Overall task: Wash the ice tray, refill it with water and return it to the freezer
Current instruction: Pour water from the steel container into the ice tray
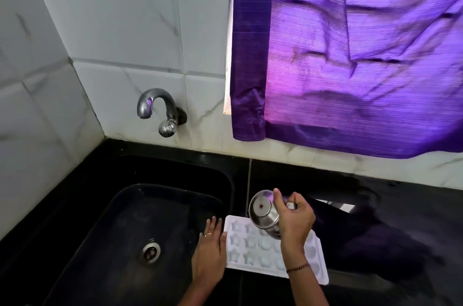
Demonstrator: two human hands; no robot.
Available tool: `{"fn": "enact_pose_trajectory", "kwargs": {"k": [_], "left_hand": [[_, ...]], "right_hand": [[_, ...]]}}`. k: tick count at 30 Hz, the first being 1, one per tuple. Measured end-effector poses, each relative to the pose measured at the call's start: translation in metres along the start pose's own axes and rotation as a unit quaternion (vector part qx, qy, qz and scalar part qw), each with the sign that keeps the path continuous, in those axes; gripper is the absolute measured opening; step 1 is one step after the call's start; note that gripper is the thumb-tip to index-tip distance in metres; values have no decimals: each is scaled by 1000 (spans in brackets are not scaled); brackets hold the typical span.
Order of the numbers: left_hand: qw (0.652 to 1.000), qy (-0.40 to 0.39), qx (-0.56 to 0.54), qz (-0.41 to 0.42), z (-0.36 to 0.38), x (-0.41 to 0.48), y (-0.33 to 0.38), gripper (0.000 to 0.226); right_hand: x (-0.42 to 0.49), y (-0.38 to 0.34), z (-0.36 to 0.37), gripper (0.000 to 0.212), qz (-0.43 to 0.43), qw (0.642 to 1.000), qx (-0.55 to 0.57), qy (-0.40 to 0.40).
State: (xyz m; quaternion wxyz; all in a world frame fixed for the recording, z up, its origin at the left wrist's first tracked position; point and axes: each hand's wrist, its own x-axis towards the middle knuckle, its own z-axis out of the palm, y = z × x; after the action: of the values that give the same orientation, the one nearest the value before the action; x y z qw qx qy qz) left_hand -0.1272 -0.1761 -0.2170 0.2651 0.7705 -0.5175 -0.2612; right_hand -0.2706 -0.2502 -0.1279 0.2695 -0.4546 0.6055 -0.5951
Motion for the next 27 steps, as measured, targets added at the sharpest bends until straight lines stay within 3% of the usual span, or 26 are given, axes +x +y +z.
{"fn": "enact_pose_trajectory", "kwargs": {"k": [10, 20, 27], "left_hand": [[999, 0, 33, 5, 1, -2, 0, 46], [999, -1, 40, 15, -1, -2, 2, 45], [995, 10, 80, 62, 2, 2, -6, 46]], "right_hand": [[0, 0, 4, 59, -61, 998, -29, -21], [1, -1, 6, 55, -38, 999, -18, -12], [4, -2, 8, 53, 23, 1000, 2, -13]]}}
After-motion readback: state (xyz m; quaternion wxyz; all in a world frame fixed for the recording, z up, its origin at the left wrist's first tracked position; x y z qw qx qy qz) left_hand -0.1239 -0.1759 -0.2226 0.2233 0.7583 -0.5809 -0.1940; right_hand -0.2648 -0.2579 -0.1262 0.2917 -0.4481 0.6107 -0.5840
